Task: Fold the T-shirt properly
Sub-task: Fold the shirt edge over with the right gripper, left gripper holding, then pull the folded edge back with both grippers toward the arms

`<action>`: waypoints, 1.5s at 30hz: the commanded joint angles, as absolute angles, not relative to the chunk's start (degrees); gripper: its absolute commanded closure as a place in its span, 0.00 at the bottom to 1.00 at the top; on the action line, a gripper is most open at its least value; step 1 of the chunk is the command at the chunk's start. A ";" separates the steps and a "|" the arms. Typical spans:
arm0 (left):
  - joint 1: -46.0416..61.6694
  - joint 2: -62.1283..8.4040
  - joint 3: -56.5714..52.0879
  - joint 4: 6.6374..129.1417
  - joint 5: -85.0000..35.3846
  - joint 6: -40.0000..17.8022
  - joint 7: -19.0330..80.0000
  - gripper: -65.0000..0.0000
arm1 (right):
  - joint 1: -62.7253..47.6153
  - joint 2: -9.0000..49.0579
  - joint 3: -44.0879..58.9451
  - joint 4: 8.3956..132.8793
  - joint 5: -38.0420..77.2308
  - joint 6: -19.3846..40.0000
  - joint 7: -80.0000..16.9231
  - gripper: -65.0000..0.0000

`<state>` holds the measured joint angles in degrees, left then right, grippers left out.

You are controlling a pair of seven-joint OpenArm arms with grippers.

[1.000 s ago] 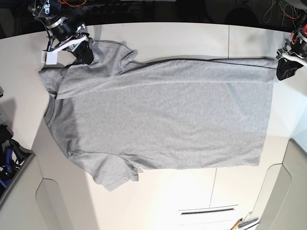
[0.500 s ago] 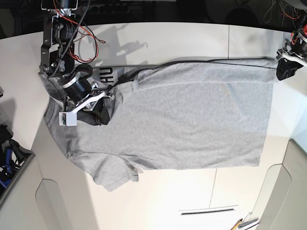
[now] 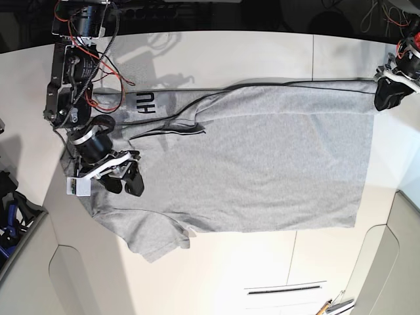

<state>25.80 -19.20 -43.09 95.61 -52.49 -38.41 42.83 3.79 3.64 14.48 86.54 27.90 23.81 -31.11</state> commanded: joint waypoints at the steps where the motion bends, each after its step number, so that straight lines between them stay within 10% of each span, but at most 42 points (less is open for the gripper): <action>1: 25.56 -20.16 -43.51 96.47 -54.98 -40.00 41.82 0.61 | 4.89 3.86 15.40 89.08 29.04 24.95 -31.42 0.53; 5: 25.54 -20.14 -43.22 96.49 -57.93 -40.00 42.54 0.77 | 4.86 4.78 18.87 94.28 31.07 24.91 -42.13 1.00; 11: 23.27 -20.18 -34.72 96.47 -50.30 -40.00 42.65 1.00 | 2.48 7.86 21.28 95.42 29.85 24.91 -44.56 1.00; 45: 31.99 -20.14 -28.10 96.29 -33.69 -30.63 44.03 1.00 | -22.22 13.67 21.39 95.09 17.58 20.32 -39.77 1.00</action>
